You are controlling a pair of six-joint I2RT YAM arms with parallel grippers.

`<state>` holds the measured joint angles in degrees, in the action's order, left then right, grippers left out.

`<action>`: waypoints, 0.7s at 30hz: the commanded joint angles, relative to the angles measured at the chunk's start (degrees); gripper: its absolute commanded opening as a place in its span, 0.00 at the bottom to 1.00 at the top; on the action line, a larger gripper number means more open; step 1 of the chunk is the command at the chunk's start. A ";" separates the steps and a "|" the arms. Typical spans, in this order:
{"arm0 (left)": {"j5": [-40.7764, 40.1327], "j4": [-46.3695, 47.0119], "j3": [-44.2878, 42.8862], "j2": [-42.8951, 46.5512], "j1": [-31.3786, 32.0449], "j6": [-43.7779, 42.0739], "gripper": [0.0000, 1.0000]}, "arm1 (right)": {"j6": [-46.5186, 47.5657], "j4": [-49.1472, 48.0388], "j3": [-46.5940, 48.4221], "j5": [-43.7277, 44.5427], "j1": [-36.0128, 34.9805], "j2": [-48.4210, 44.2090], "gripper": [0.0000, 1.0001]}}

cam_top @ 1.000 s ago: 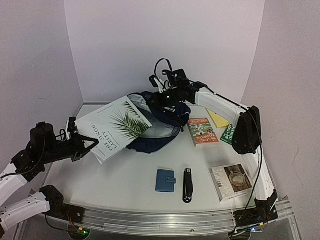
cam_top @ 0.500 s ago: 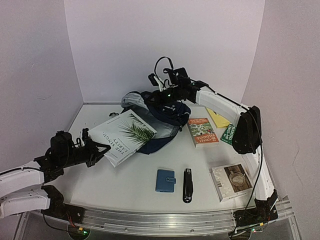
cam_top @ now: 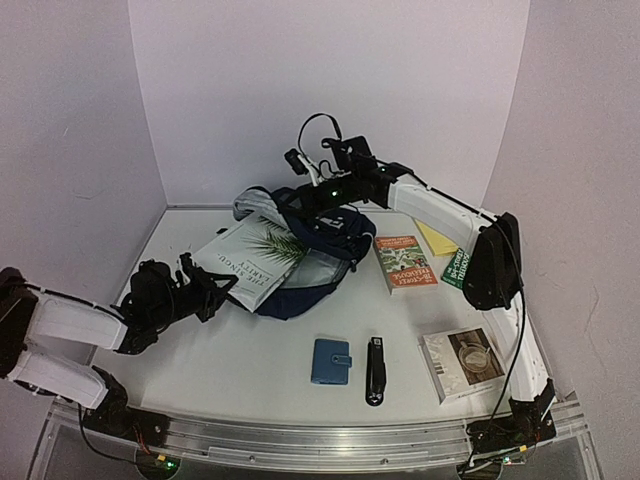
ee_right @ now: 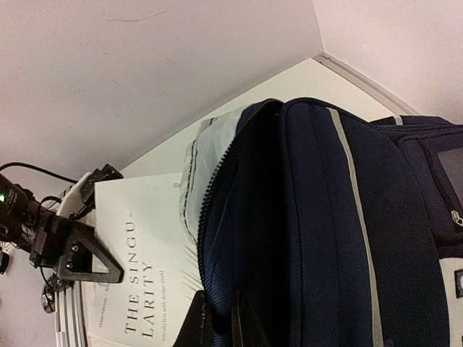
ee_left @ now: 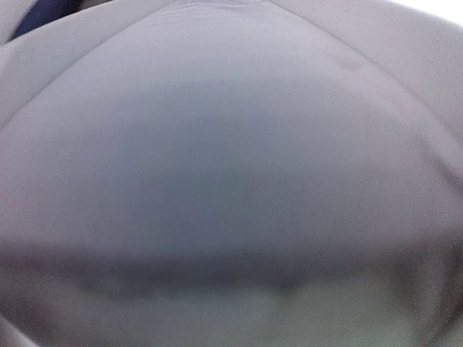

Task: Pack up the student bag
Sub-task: Place the book in the student bag.

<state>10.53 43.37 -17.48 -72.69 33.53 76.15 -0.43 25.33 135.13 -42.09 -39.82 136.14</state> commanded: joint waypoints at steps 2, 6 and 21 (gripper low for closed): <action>-2.07 20.29 -4.74 -8.90 2.08 3.84 0.00 | 4.95 -7.06 6.29 -6.32 -2.95 0.54 0.00; -7.04 27.44 -4.48 -13.34 3.89 3.93 0.00 | 4.82 -6.98 7.49 -8.44 -4.23 1.46 0.00; -17.09 42.67 -16.38 -37.57 3.93 5.71 0.00 | 4.35 -5.28 8.87 -15.38 -6.79 0.91 0.00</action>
<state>-2.06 69.53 -29.03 -106.92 38.06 82.45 2.31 25.44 140.38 -50.01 -45.53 139.65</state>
